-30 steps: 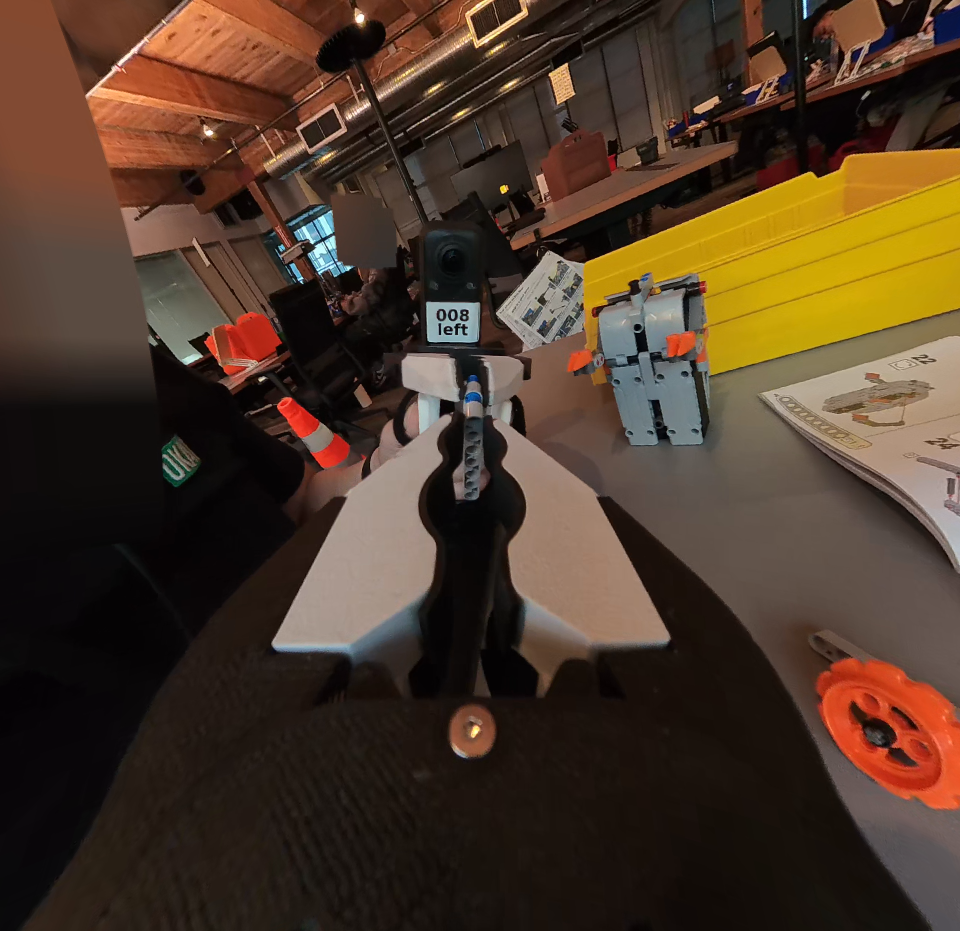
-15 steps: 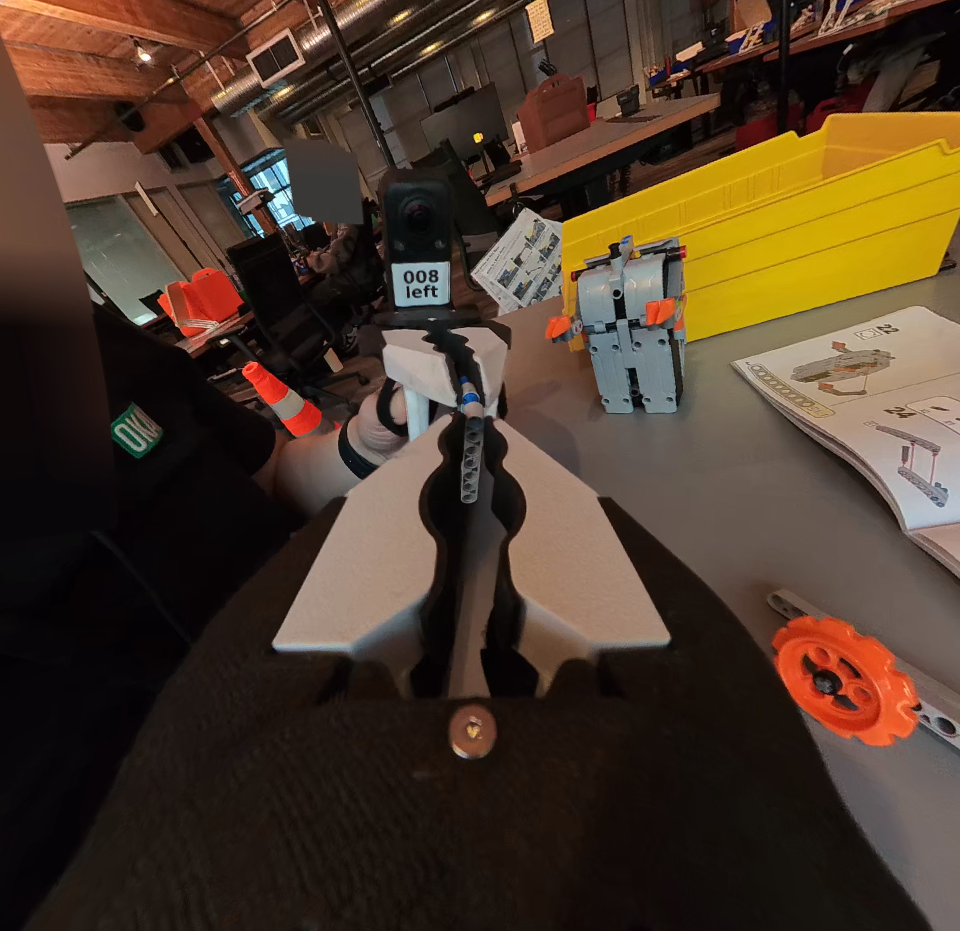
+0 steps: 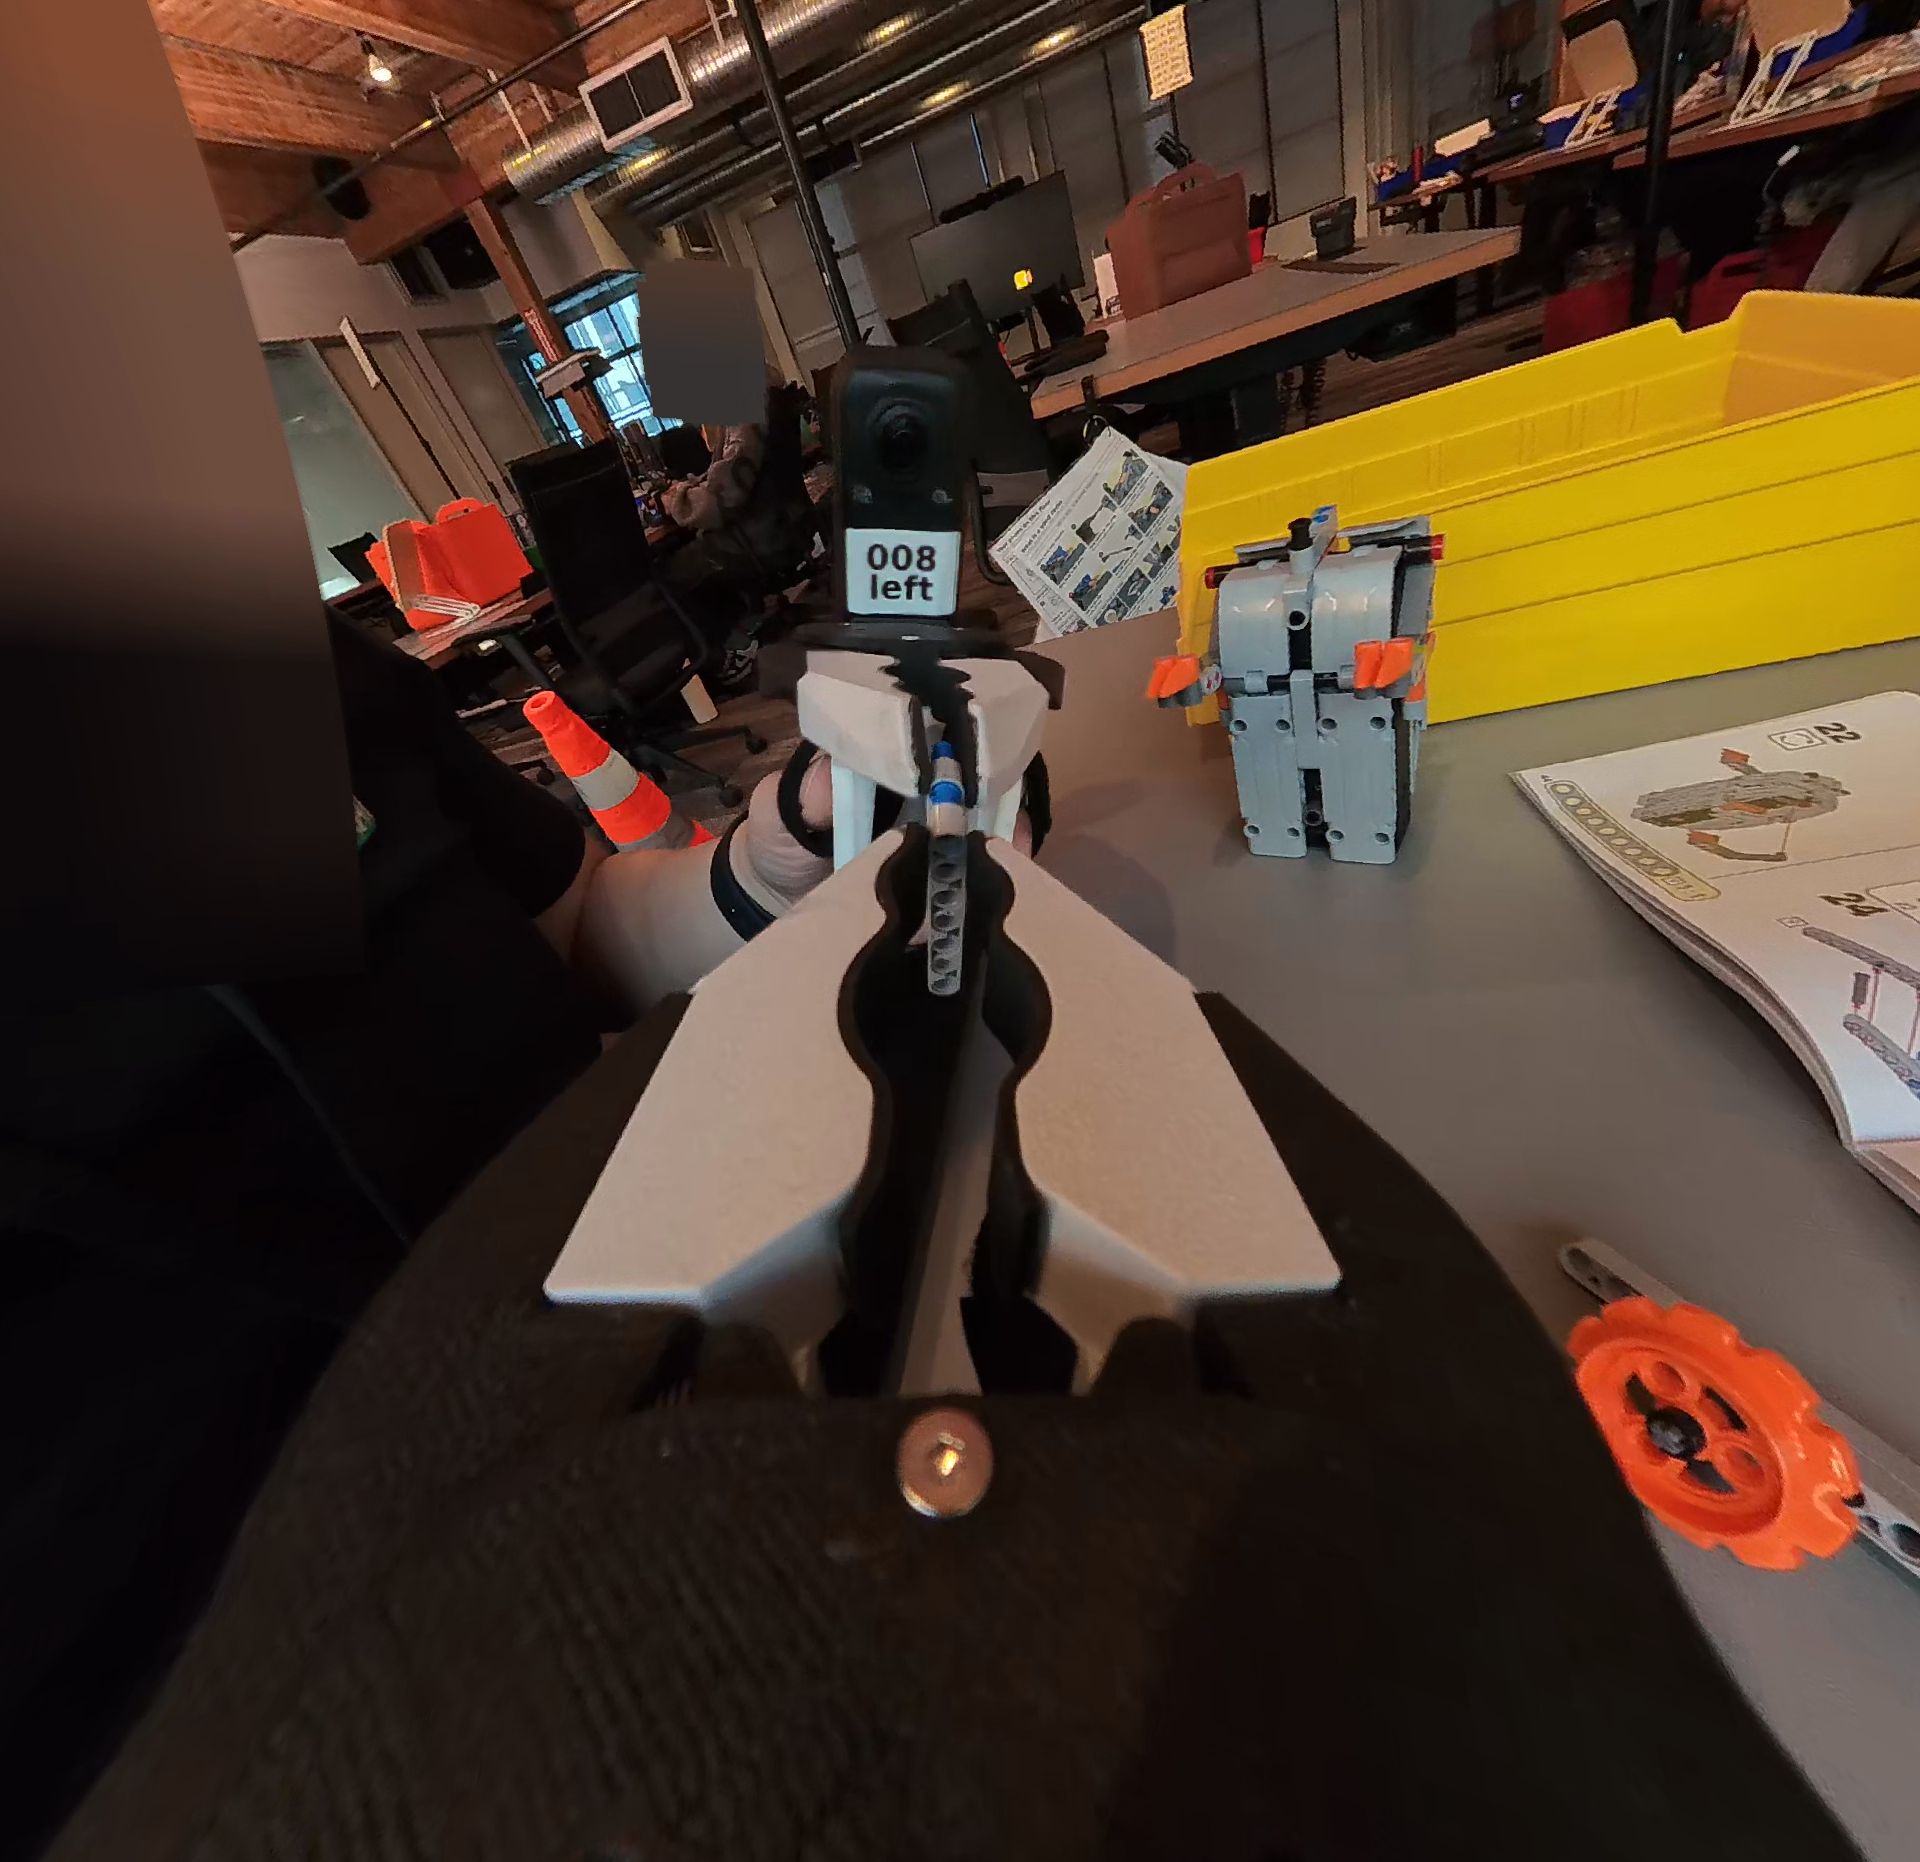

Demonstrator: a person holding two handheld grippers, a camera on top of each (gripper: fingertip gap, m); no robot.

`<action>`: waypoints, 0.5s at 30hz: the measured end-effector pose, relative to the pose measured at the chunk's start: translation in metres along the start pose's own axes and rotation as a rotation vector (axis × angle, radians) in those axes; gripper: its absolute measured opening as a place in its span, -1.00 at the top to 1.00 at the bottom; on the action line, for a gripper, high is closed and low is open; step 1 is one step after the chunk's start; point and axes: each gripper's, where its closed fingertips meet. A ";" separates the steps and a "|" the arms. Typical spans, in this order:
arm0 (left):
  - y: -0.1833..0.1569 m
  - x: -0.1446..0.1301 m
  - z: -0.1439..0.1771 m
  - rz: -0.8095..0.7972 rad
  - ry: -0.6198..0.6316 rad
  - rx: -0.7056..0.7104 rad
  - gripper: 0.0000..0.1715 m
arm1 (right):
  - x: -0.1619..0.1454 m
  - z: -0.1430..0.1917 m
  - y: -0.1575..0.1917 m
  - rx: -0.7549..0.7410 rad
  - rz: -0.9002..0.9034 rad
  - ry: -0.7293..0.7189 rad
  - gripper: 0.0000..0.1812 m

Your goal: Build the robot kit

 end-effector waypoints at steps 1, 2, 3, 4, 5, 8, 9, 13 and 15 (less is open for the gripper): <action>-0.001 0.001 0.000 0.010 -0.004 -0.007 0.94 | -0.001 -0.001 0.001 0.004 0.003 0.009 0.95; -0.001 0.001 0.000 0.017 -0.007 -0.014 0.94 | -0.002 -0.001 0.002 0.004 0.008 0.011 0.95; -0.002 0.000 0.000 0.028 -0.003 -0.024 0.94 | -0.002 -0.001 0.003 0.007 0.012 0.014 0.95; -0.002 -0.001 0.000 0.048 0.003 -0.029 0.94 | -0.005 -0.002 0.003 0.005 0.015 0.035 0.95; 0.000 -0.003 0.000 0.071 0.009 -0.031 0.94 | -0.008 -0.003 0.002 -0.008 0.026 0.057 0.95; 0.005 -0.008 0.002 0.112 0.034 -0.031 0.94 | -0.013 -0.004 -0.003 -0.039 0.038 0.078 0.95; 0.005 -0.008 0.002 0.114 0.036 -0.033 0.94 | -0.011 -0.004 -0.002 -0.031 0.024 0.067 0.95; 0.007 -0.010 0.003 0.115 0.048 -0.019 0.93 | -0.012 -0.004 -0.005 -0.046 0.021 0.067 0.96; 0.009 -0.011 0.002 0.123 0.054 -0.011 0.93 | -0.014 -0.004 -0.007 -0.064 0.036 0.084 0.96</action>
Point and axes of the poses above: each gripper's, where its closed fingertips meet, z back along the fingers, x out of its top, y = z × x across the jaws, and after that the axes turned 4 degrees about -x, right-handed
